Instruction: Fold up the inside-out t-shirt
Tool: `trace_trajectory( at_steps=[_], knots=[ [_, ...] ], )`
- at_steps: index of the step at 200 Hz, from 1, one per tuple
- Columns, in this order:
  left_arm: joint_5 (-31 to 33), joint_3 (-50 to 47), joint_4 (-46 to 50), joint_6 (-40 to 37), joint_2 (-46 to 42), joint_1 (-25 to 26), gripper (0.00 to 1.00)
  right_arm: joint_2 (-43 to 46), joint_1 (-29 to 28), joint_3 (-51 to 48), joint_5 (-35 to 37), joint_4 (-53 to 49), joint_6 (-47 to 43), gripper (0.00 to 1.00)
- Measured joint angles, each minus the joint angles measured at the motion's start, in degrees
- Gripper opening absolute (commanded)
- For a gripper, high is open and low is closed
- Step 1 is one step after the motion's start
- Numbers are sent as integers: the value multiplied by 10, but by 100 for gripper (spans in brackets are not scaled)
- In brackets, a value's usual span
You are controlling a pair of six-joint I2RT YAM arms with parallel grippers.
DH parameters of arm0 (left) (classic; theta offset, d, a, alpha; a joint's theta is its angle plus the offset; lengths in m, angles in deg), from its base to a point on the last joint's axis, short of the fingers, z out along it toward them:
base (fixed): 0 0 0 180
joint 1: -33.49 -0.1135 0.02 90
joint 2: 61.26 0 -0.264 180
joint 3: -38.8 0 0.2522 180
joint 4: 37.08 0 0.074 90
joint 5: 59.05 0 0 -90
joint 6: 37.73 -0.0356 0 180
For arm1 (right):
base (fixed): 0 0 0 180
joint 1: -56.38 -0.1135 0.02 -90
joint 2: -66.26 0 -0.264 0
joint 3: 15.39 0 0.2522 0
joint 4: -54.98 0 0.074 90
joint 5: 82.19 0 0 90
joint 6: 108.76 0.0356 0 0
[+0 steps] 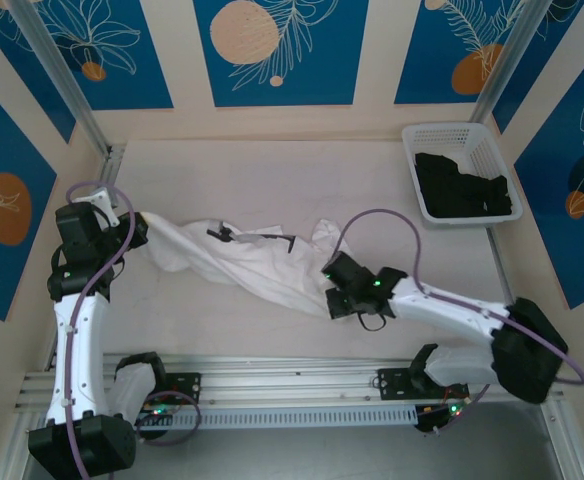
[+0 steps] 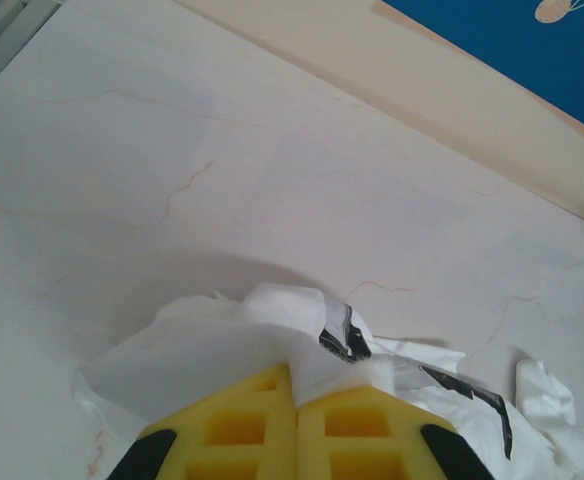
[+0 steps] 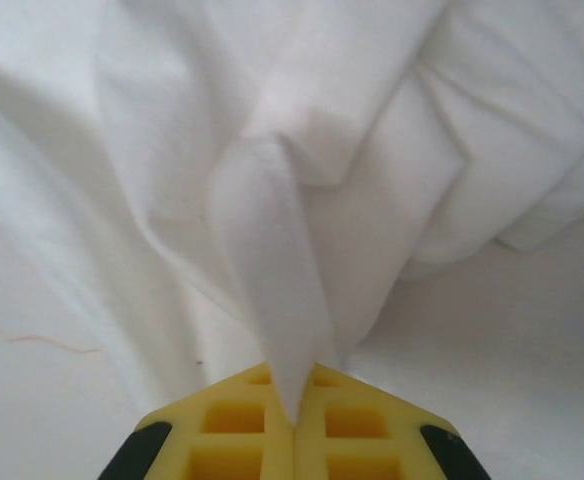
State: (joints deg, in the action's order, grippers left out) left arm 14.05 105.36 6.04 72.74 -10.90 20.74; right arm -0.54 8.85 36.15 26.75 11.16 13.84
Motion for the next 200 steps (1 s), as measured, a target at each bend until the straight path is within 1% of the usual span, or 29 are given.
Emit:
trace_trajectory(
  at_steps=[8,22,42,49,63,80,100,127,141,152,177,200],
  knots=[
    [0,0,0,0,0,0,0,34,19,-14,-32,21,-3,0],
    [0,0,0,0,0,0,0,93,75,-43,-111,64,-3,0],
    [0,0,0,0,0,0,0,127,158,-66,-221,119,0,0],
    [0,0,0,0,0,0,0,123,186,-68,-259,138,4,0],
    [0,0,0,0,0,0,0,99,221,-66,-322,176,6,0],
    [0,0,0,2,0,0,0,49,242,-52,-377,202,9,1],
    [0,0,0,2,-1,0,0,-20,263,-18,-420,229,10,1],
    [0,0,0,2,-1,-1,0,-113,301,40,-454,252,12,4],
    [0,0,0,2,-1,-1,0,-154,318,66,-460,251,11,9],
    [0,0,0,2,-1,-1,0,-175,326,76,-459,245,6,15],
    [0,0,0,2,-1,-1,0,-184,334,83,-435,209,-16,30],
    [0,0,-1,2,-1,-2,0,-165,329,83,-389,167,-40,40]
  ],
)
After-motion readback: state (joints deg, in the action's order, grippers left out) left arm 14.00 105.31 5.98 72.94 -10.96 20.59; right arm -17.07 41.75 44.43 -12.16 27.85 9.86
